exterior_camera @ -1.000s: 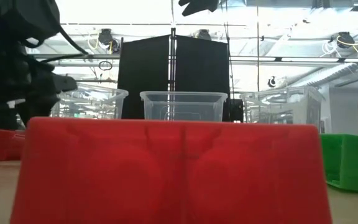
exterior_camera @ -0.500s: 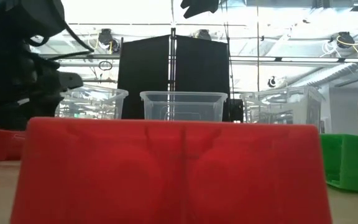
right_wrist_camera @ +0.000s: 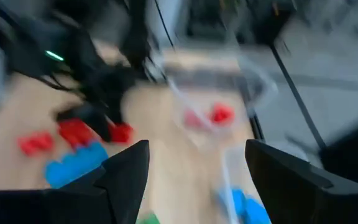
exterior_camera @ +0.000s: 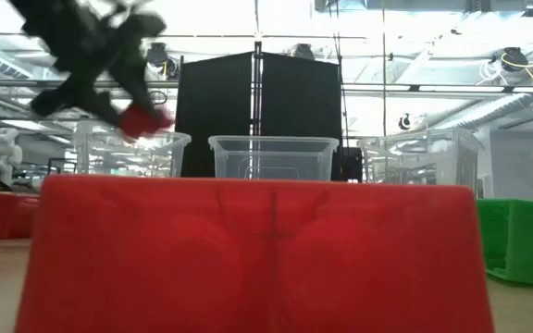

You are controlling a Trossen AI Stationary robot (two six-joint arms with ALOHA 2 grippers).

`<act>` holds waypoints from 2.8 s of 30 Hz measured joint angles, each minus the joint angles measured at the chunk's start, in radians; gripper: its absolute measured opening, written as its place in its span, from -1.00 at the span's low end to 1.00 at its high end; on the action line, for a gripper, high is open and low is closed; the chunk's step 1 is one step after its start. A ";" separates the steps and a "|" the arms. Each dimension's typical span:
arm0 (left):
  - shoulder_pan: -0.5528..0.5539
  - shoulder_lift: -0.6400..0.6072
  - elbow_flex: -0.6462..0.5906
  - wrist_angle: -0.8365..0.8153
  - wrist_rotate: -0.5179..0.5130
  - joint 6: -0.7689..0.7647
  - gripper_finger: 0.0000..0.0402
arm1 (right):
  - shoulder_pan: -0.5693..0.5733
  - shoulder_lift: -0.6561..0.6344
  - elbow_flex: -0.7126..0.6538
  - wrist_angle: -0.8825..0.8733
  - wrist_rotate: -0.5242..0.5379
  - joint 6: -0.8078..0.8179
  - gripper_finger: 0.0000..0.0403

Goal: Sort blocks
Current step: Put the red game piece into the left transparent bin

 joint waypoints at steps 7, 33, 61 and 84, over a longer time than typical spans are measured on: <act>0.002 -0.141 0.084 0.322 -0.264 0.621 -0.28 | -0.001 -0.126 0.001 0.141 -0.232 0.050 0.29; 0.011 -0.176 0.086 1.084 -0.240 1.603 -0.29 | 0.047 0.185 0.000 0.664 -0.428 0.125 0.29; 0.011 -0.176 0.085 1.084 -0.244 1.648 -0.27 | 0.026 0.208 0.001 0.597 -0.320 0.111 0.75; 0.030 -0.176 0.085 1.081 -0.246 1.655 -0.27 | 0.030 0.249 0.001 0.654 -0.375 0.164 0.58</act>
